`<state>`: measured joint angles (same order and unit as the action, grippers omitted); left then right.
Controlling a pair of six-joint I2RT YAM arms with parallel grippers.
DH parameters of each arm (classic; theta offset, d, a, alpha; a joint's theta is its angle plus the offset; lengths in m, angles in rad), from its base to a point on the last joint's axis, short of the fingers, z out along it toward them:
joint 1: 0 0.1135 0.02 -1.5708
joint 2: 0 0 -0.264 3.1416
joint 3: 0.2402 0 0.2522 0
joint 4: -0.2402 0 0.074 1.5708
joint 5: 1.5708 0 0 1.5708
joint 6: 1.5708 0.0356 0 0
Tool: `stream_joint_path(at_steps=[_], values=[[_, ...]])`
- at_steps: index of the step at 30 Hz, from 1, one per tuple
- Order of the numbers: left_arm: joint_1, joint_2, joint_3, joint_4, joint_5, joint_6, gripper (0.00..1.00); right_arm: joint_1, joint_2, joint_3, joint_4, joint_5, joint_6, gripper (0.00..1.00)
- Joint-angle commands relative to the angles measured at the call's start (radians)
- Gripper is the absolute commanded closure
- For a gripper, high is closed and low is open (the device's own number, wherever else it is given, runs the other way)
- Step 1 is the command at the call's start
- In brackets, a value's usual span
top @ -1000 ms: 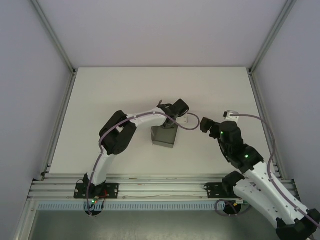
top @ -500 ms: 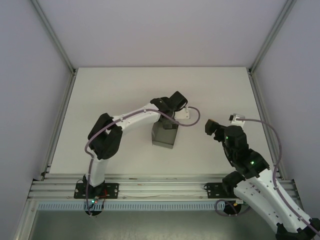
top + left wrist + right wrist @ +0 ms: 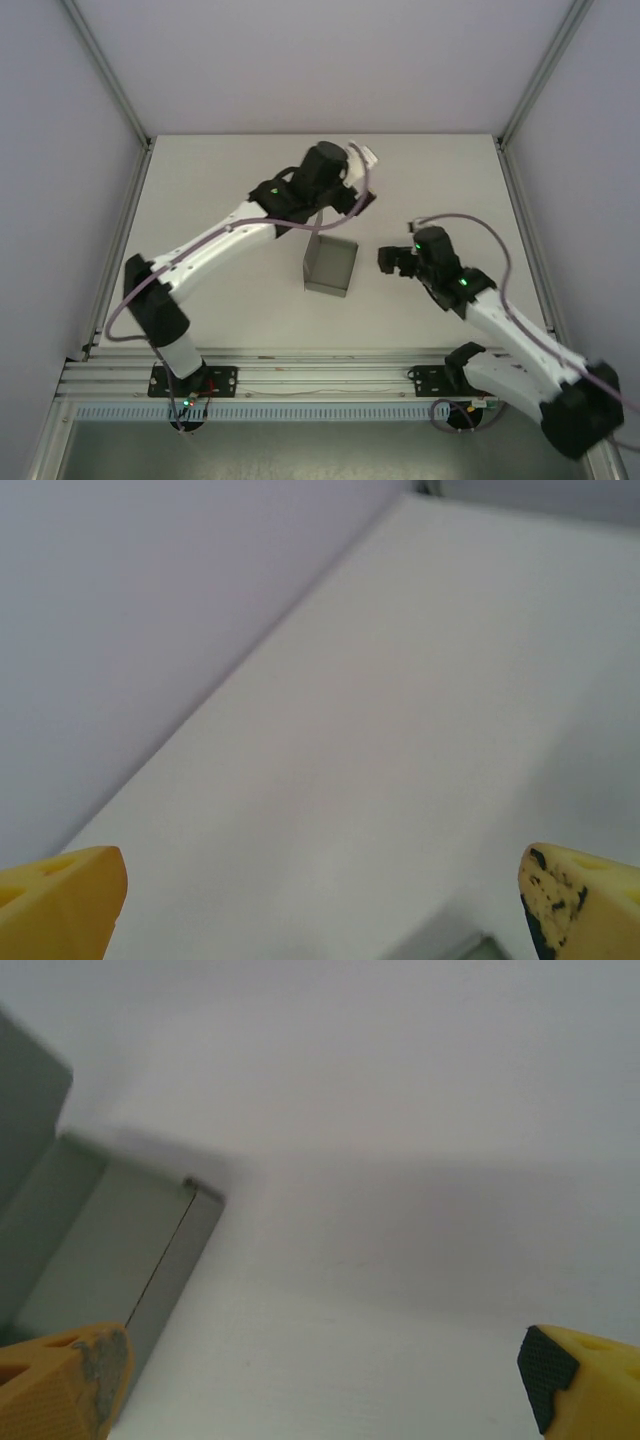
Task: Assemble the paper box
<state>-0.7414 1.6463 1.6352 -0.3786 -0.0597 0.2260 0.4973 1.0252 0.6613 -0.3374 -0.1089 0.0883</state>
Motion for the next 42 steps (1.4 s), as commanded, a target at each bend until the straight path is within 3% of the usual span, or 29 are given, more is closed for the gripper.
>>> stream_joint_path(at_steps=[1,4,8,12,14,21,25,29,33,36,40,42], values=[[0.119,-0.126,-0.201,0.093,-0.032,-0.382,0.0,0.0,0.185,0.149,0.063,-0.256,-0.263,0.06],[0.219,-0.267,-0.471,0.195,0.052,-0.522,0.0,0.001,0.385,0.28,0.026,-0.323,-0.422,0.09],[0.295,-0.407,-0.69,0.159,0.024,-0.643,0.0,0.009,0.626,0.448,-0.075,-0.407,-0.623,0.17],[0.314,-0.533,-0.822,0.115,-0.038,-0.692,0.0,0.023,0.837,0.65,-0.191,-0.401,-0.607,0.38],[0.319,-0.569,-0.846,0.082,-0.079,-0.699,0.0,0.031,0.898,0.703,-0.208,-0.367,-0.593,0.44],[0.323,-0.605,-0.85,0.063,-0.127,-0.697,0.0,0.065,0.939,0.699,-0.093,-0.189,-0.426,0.77],[0.324,-0.596,-0.841,0.062,-0.157,-0.707,0.0,0.098,0.883,0.612,-0.01,-0.041,-0.265,0.82],[0.324,-0.588,-0.835,0.057,-0.194,-0.713,0.0,0.14,0.829,0.519,0.008,0.162,0.023,0.8],[0.323,-0.56,-0.819,0.044,-0.201,-0.709,0.0,0.184,0.781,0.438,-0.021,0.289,0.282,0.85],[0.324,-0.533,-0.81,0.053,-0.183,-0.7,0.0,0.22,0.745,0.383,-0.011,0.325,0.437,0.85],[0.323,-0.501,-0.815,0.106,-0.138,-0.663,0.0,0.253,0.724,0.396,-0.069,0.366,0.501,0.83],[0.326,-0.48,-0.831,0.192,-0.049,-0.606,0.0,0.258,0.711,0.39,-0.056,0.356,0.504,0.73]])
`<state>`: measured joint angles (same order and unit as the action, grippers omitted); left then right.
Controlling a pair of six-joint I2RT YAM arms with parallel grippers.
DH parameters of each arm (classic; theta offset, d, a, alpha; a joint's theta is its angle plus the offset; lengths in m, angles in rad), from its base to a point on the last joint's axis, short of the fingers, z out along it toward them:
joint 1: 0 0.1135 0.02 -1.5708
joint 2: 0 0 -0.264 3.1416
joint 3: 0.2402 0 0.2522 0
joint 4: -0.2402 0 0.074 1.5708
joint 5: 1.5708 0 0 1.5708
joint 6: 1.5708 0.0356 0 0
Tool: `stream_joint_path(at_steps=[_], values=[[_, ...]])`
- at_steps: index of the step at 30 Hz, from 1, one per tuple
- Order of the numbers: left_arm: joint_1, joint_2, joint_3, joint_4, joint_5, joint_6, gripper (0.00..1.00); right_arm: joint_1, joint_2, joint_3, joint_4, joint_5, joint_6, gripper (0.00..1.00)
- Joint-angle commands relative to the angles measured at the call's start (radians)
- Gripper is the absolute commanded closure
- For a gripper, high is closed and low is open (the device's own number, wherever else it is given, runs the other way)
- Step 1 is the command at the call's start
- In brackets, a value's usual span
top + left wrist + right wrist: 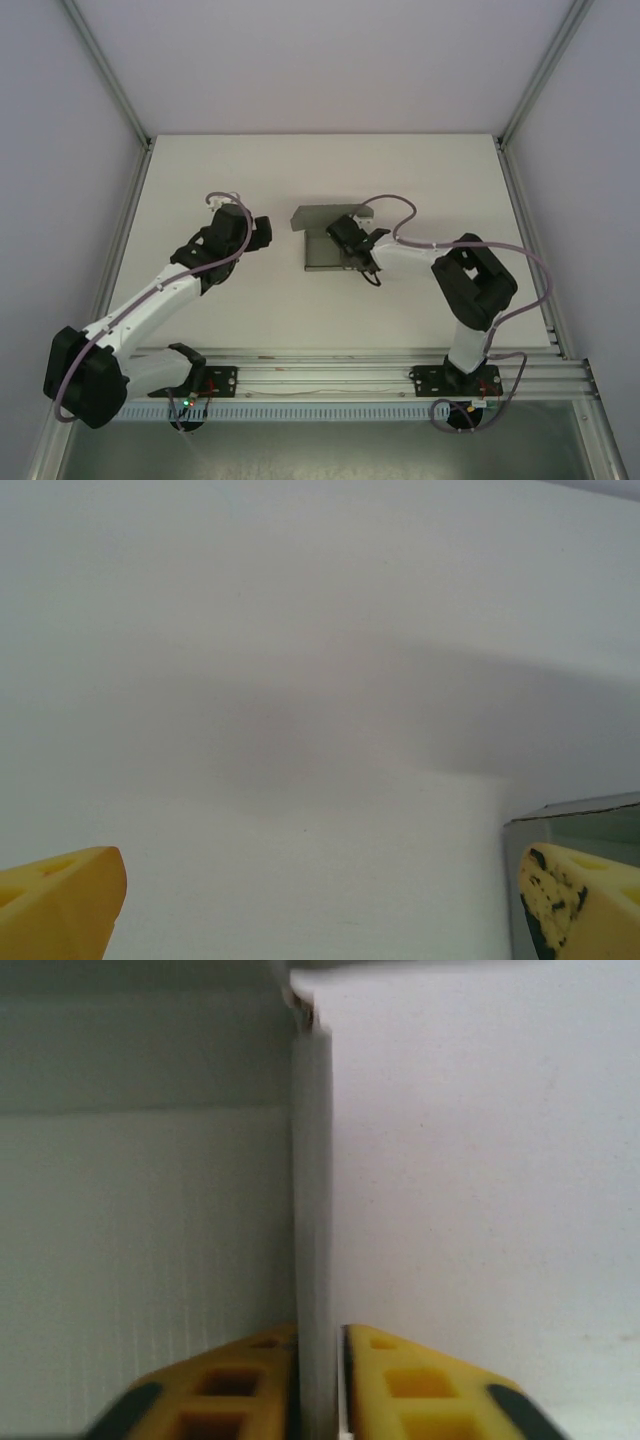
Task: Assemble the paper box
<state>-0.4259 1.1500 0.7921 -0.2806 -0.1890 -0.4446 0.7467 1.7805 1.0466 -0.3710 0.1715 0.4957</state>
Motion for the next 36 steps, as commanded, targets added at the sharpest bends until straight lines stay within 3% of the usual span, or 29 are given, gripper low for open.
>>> stream_joint_path(at_steps=[1,6,10,16,22,26,33,36], values=[[0.01,0.028,0.015,0.115,0.117,0.083,0.0,0.008,-0.052,0.0,-0.015,0.08,0.096,0.67],[0.021,0.087,0.055,0.168,0.295,0.218,0.0,0.009,-0.123,0.011,-0.035,0.095,0.015,0.51],[0.024,0.115,0.101,0.182,0.417,0.314,0.0,0.003,-0.202,0.02,-0.071,0.13,-0.11,0.31],[0.024,0.162,0.186,0.122,0.564,0.506,0.0,-0.047,-0.323,0.048,-0.107,0.026,-0.447,0.0],[0.024,0.307,0.339,-0.051,0.577,0.701,0.0,-0.165,-0.369,0.103,-0.114,-0.283,-0.778,0.0],[0.024,0.416,0.45,-0.17,0.61,0.824,0.0,-0.247,-0.321,0.173,-0.158,-0.492,-0.967,0.0],[0.024,0.573,0.61,-0.285,0.576,0.901,0.01,-0.287,-0.155,0.338,-0.287,-0.493,-1.119,0.08],[0.024,0.595,0.625,-0.296,0.576,0.939,0.08,-0.305,-0.086,0.416,-0.358,-0.514,-1.12,0.15]])
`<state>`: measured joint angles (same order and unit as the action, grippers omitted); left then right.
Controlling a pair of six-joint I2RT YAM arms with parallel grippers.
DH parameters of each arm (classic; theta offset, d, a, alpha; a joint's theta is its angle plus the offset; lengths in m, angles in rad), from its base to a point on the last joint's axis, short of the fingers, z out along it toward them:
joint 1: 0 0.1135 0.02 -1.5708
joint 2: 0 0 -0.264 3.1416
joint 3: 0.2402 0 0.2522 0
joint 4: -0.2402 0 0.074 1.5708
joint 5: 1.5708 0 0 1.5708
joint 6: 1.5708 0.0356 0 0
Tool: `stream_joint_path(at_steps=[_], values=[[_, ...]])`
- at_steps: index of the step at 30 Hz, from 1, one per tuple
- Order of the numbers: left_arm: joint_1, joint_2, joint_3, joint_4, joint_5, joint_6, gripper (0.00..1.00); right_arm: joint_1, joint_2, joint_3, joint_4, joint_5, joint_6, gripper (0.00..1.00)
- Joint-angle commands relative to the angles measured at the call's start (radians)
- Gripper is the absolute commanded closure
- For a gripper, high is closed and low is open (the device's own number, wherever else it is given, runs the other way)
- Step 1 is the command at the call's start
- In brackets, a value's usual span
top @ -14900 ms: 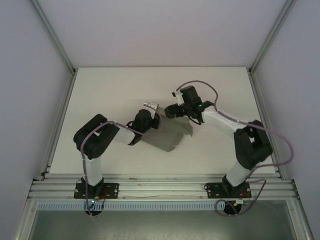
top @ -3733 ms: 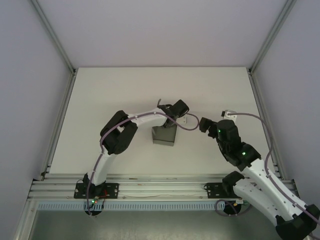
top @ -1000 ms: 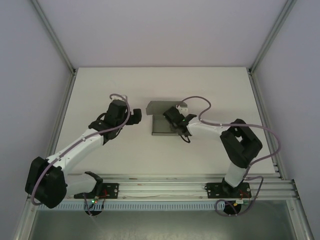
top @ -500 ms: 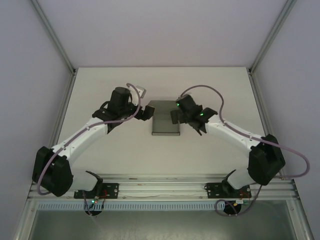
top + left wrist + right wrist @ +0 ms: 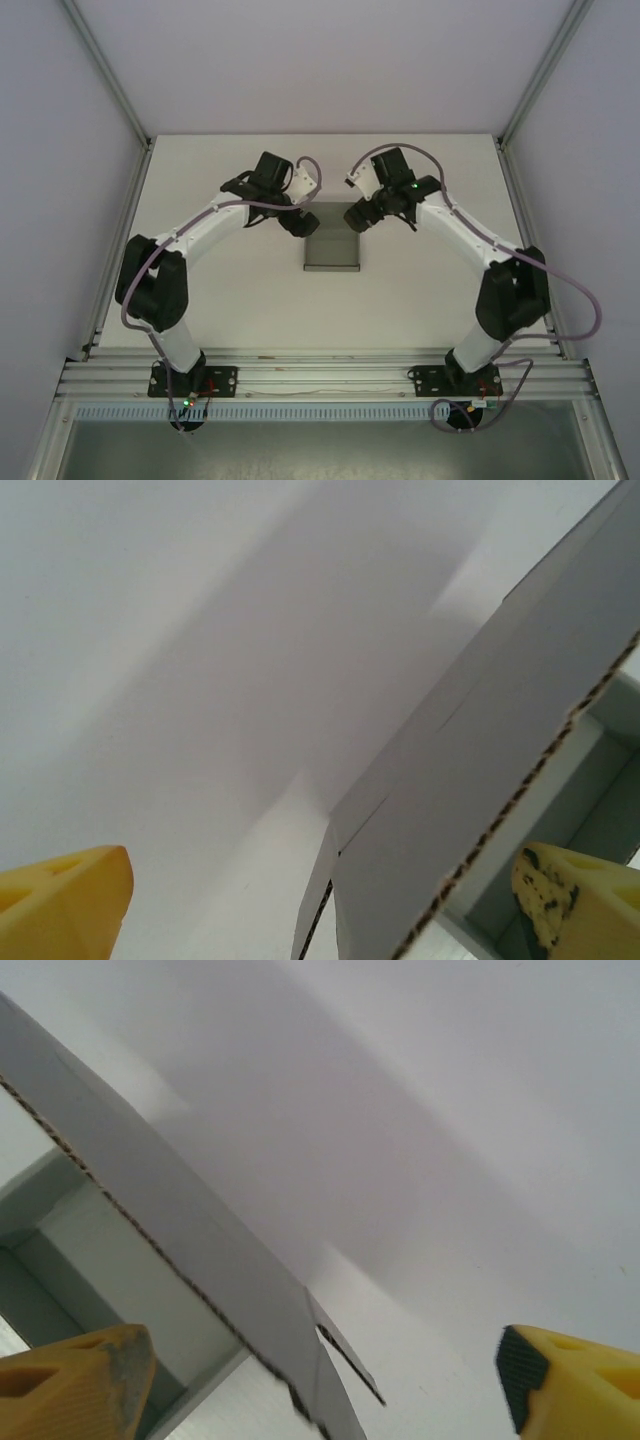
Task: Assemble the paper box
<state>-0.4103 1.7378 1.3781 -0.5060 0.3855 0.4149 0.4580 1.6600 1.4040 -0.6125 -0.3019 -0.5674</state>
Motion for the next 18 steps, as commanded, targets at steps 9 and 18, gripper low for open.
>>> stream_joint_path(at_steps=[9,18], values=[[0.01,0.067,0.086,-0.108,-0.001,0.137,0.34,-0.044,0.108,0.093,-0.155,-0.055,-0.08,0.4],[0.009,0.106,0.127,-0.134,0.01,0.136,0.74,-0.056,0.148,0.12,-0.171,-0.051,-0.072,0.73]])
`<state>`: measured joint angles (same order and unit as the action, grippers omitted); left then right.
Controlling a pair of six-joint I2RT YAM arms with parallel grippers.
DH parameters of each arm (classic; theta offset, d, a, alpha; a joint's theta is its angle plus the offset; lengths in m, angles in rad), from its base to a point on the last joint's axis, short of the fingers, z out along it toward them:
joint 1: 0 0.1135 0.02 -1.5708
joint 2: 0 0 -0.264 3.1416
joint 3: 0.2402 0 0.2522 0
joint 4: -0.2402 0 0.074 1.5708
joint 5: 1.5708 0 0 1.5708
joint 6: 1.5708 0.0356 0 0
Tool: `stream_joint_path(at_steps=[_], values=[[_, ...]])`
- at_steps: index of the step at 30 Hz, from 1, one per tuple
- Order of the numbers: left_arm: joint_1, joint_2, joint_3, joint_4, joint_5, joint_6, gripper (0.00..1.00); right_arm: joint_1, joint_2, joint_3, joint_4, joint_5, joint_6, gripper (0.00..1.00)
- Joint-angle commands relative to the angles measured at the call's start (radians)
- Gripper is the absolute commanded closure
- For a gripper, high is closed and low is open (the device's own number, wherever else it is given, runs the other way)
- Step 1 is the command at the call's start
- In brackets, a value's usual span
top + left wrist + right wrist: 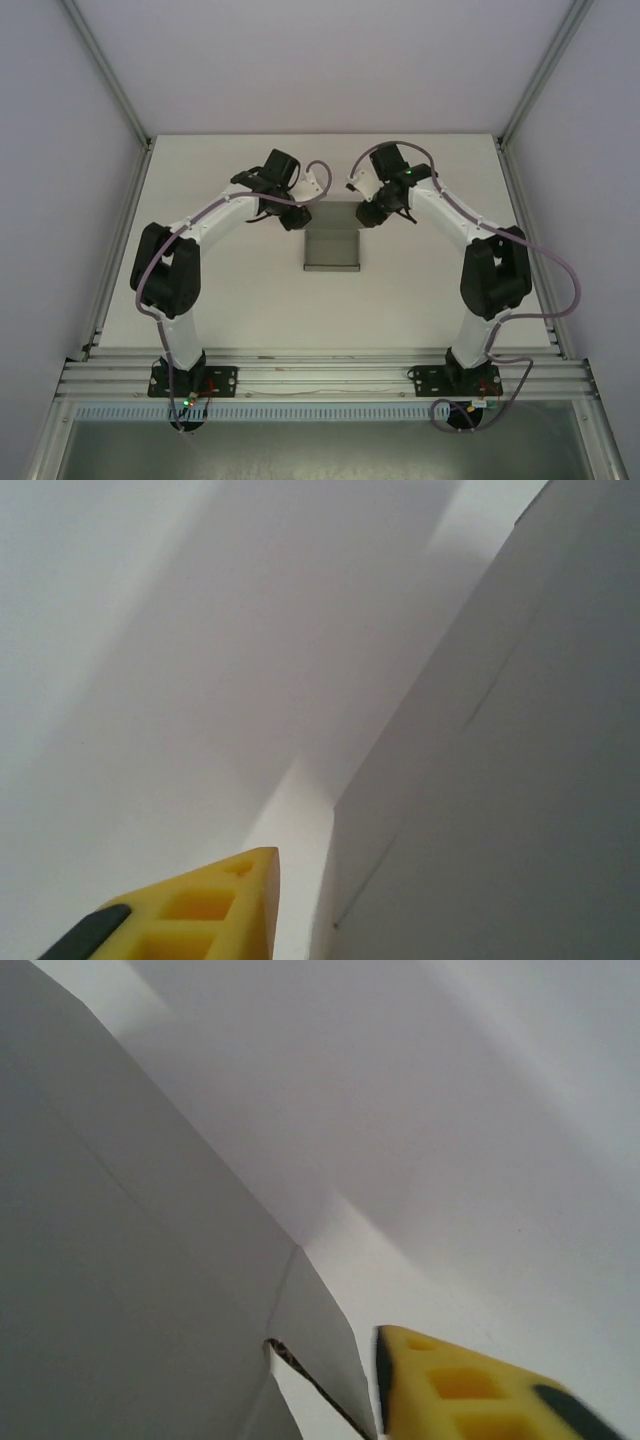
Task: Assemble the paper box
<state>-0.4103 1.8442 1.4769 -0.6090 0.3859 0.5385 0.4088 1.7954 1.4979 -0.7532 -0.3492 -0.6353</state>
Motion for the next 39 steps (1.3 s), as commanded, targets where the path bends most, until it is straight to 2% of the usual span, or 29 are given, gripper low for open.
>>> stream_joint_path(at_steps=[1,2,3,4,8,12,18,23,25,29,31,39], values=[[0.01,-0.005,0.028,-0.027,0.011,0.009,0.79,-0.006,0.017,0.031,-0.034,0.002,-0.002,0.79],[0.009,-0.005,0.029,-0.023,0.012,0.005,0.85,-0.006,0.022,0.037,-0.038,0.006,0.003,0.85],[0.009,-0.006,0.03,-0.021,0.009,0.001,0.96,-0.007,0.026,0.044,-0.046,0.007,0.007,0.88],[0.009,-0.01,0.031,-0.019,0.004,-0.006,1.0,-0.006,0.029,0.051,-0.053,0.004,0.009,0.91],[0.01,-0.023,0.028,-0.002,0.002,-0.024,1.0,-0.006,0.024,0.059,-0.061,-0.004,0.031,0.98],[0.008,-0.04,0.033,0.02,0.0,-0.099,1.0,-0.006,0.004,0.056,-0.041,-0.001,0.111,1.0],[0.008,-0.044,0.025,0.112,-0.063,-0.369,1.0,-0.003,-0.023,0.045,0.03,-0.002,0.404,1.0],[-0.011,-0.039,-0.007,0.194,-0.045,-0.602,1.0,0.022,-0.063,-0.048,0.184,0.022,0.626,1.0],[-0.029,-0.052,-0.035,0.251,-0.081,-0.67,1.0,0.044,-0.081,-0.091,0.253,0.058,0.688,1.0],[-0.048,-0.046,-0.027,0.273,-0.149,-0.801,1.0,0.087,-0.09,-0.139,0.333,0.108,0.768,1.0],[-0.054,-0.025,-0.009,0.273,-0.133,-0.862,1.0,0.106,-0.085,-0.152,0.356,0.155,0.813,1.0],[-0.075,0.021,0.03,0.318,-0.122,-1.025,1.0,0.158,-0.037,-0.133,0.393,0.213,0.887,1.0]])
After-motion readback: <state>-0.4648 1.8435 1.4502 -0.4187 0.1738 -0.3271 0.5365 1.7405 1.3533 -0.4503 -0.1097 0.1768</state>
